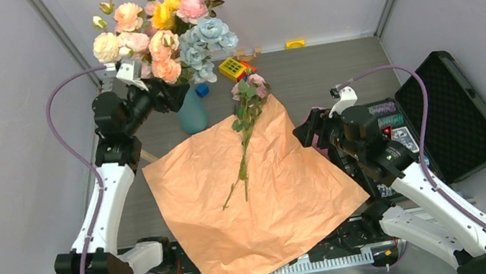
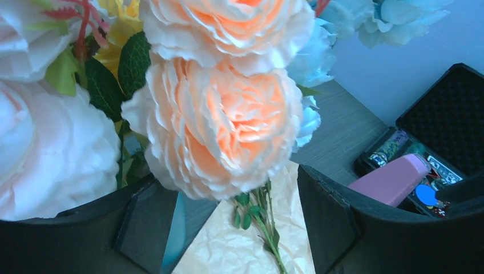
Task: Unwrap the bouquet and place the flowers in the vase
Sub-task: Insert the fake flower into the vase, then pick up the fake flower from the wrapping paper.
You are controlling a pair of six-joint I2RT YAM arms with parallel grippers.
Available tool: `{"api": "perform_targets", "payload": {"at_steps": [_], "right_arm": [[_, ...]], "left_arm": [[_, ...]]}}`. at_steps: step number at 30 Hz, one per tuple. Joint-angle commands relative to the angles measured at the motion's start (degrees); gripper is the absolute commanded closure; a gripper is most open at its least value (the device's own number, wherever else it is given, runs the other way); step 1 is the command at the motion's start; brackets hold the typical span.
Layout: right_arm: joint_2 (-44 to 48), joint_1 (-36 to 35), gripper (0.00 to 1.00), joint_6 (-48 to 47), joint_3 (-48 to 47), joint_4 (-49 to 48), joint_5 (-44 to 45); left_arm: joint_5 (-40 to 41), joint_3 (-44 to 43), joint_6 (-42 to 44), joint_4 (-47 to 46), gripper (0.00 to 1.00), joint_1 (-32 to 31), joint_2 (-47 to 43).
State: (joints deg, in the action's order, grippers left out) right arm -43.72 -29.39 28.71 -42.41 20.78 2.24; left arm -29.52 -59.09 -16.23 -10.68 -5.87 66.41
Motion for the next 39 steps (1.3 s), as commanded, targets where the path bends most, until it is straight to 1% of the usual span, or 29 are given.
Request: {"api": "perform_targets", "payload": {"at_steps": [1, 3, 5, 7, 9, 13, 15, 16, 20, 22, 25, 26, 29, 31, 35, 39], "right_arm": [[0.7, 0.3, 0.28, 0.5, 0.0, -1.7, -0.2], [0.6, 0.3, 0.28, 0.6, -0.2, -1.7, -0.2], [0.3, 0.3, 0.28, 1.1, -0.8, -1.4, -0.3], [-0.1, 0.3, 0.28, 2.0, -1.6, -0.9, -0.2], [-1.0, 0.3, 0.28, 2.9, -2.7, -0.2, -0.2], [-4.1, 0.3, 0.31, 4.0, -5.8, 2.7, -0.5], [-6.2, 0.3, 0.34, 4.4, -7.4, 3.9, -1.2], [-7.8, 0.3, 0.35, 4.8, -8.1, 4.1, -3.3], [-13.0, -0.3, 0.40, 6.4, -9.3, 3.2, -6.5], [-15.9, -1.5, 0.41, 7.2, -9.7, 2.2, -6.6], [-21.3, -4.2, 0.42, 7.9, -10.7, 0.8, -4.1], [-22.5, -6.2, 0.42, 8.0, -11.1, 0.5, -3.3], [-30.0, -10.6, 0.45, 8.9, -13.5, -1.1, 1.0], [-34.9, -12.7, 0.47, 10.0, -15.4, -2.5, 2.4], [-44.6, -16.4, 0.49, 11.3, -20.3, -3.2, 5.5], [-52.2, -18.6, 0.49, 11.7, -24.9, -3.1, 7.6]], "left_arm": [[1.0, -1.0, -0.2, 9.4, 0.22, 0.2, -4.0], [3.2, -2.6, 0.1, 16.0, 0.20, 0.2, -5.1], [7.4, -5.0, -0.2, 24.0, 0.19, 0.2, -6.0], [10.1, -6.3, -0.4, 30.1, 0.18, 0.2, -7.1], [10.5, -6.5, -0.2, 34.3, 0.17, 0.2, -8.2], [7.6, -5.0, 2.9, 39.8, 0.17, 0.2, -10.0], [7.4, -2.8, 4.3, 40.6, 0.17, 0.2, -11.2], [7.9, -1.4, 4.8, 40.5, 0.17, 0.2, -11.8], [9.4, 3.2, 5.2, 38.5, 0.17, 0.2, -13.6], [9.5, 4.3, 5.4, 38.3, 0.17, 0.2, -13.7], [10.2, 4.4, 6.3, 39.6, 0.18, 0.2, -13.3], [10.7, 4.6, 6.2, 40.0, 0.19, 0.2, -13.3], [11.1, 5.2, 5.9, 40.5, 0.20, 0.2, -13.7], [11.5, 5.4, 5.9, 40.4, 0.20, 0.2, -14.2], [13.1, 5.7, 6.4, 40.6, 0.21, 0.2, -15.1], [14.0, 5.7, 6.7, 41.0, 0.23, 0.2, -15.4]]}}
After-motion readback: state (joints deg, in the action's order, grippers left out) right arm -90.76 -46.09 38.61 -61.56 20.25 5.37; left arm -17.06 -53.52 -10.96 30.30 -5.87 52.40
